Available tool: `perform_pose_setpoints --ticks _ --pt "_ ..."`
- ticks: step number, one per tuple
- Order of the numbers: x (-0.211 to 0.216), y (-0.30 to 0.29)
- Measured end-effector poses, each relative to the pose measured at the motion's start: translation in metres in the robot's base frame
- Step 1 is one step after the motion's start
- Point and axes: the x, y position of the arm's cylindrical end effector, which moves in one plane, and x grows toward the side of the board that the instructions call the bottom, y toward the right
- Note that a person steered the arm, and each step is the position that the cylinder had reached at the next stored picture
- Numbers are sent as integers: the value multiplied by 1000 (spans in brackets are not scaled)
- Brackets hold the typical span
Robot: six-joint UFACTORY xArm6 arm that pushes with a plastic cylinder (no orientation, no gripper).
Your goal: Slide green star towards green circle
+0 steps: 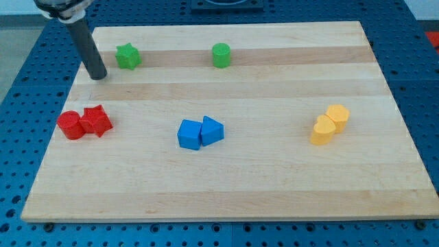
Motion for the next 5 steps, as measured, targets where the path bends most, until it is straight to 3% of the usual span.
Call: perform_pose_setpoints --ticks 1,2,5 --pt "-11 -24" --pt "-37 -17" --pt "-52 10"
